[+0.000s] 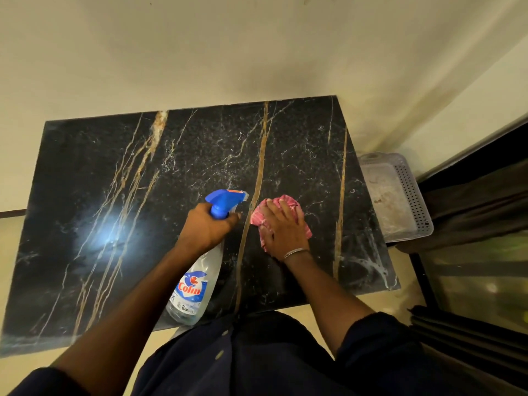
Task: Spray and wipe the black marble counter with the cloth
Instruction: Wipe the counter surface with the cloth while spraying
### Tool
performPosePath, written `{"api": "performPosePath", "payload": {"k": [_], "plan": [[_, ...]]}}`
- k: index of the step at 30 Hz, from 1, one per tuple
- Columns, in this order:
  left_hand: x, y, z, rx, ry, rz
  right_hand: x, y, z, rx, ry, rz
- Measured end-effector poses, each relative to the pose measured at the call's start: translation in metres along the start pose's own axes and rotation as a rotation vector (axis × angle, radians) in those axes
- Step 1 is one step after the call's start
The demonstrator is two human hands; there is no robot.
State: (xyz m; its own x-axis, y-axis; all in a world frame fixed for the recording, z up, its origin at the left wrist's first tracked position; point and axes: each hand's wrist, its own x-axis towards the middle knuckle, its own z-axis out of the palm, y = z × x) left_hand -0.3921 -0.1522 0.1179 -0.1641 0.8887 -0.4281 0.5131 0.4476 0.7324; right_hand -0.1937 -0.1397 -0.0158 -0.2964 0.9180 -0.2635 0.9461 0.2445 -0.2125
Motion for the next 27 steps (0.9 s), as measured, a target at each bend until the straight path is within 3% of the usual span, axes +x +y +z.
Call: {"api": "performPosePath", "payload": {"k": [7,12,21,27], "plan": [[0.003,-0.015,-0.011,0.009,-0.035,0.024,-0.008,0.119,-0.017,0.097,0.145,0.469],[-0.003,-0.025,-0.015,0.019,-0.056,0.031,-0.009,0.129,-0.024,0.153,0.163,0.553],[-0.015,-0.031,-0.014,0.023,-0.143,0.031,-0.04,-0.019,0.015,0.146,0.15,0.181],[-0.021,-0.023,-0.014,0.014,-0.155,0.06,-0.048,0.012,0.015,0.195,0.207,0.042]]}}
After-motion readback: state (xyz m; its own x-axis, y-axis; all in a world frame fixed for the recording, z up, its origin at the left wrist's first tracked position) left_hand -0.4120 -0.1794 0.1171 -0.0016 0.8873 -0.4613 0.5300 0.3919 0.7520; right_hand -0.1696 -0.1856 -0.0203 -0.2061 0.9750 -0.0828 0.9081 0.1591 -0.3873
